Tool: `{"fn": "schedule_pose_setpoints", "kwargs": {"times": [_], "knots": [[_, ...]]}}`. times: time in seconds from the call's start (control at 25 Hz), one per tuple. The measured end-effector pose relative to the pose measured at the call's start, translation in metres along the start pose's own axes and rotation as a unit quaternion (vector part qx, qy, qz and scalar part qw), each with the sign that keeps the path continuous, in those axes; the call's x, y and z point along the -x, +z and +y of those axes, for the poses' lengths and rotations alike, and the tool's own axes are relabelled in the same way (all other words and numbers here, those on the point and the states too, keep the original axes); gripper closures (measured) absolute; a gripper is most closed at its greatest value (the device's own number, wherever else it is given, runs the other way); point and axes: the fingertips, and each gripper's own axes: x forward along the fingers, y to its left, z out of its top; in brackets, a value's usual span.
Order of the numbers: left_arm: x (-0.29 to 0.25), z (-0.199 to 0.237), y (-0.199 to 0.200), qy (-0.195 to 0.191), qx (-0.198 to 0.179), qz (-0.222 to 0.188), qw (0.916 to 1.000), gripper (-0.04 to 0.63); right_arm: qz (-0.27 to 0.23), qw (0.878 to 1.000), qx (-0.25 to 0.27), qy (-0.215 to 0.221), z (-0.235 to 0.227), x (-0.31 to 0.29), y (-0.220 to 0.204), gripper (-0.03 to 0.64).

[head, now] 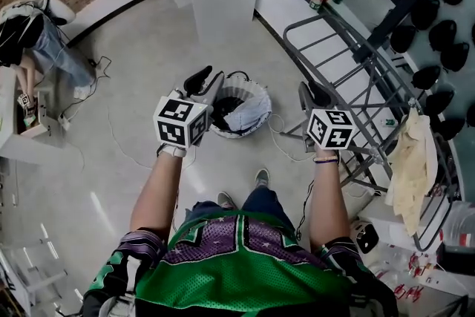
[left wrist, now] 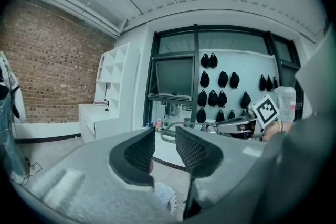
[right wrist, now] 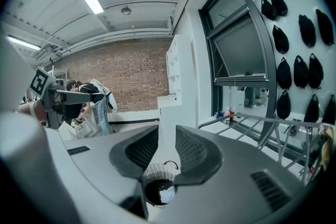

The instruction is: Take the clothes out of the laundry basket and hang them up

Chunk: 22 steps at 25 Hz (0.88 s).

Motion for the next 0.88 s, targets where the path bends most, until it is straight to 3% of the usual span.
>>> {"fn": "schedule_pose_setpoints", "kwargs": {"times": [0.6,0.88], "knots": [[-0.087,0.025,-0.072,0.02,0.019,0.046,0.9985,0.465,0.088,0.995,-0.002,0.053,-0.029,-0.114,-0.094,0.529],[-0.153,0.038,-0.123,0.025,0.011,0.076,0.9967,0.469,0.14,0.988,-0.009,0.07,-0.058,-0.181,-0.161,0.529]]}}
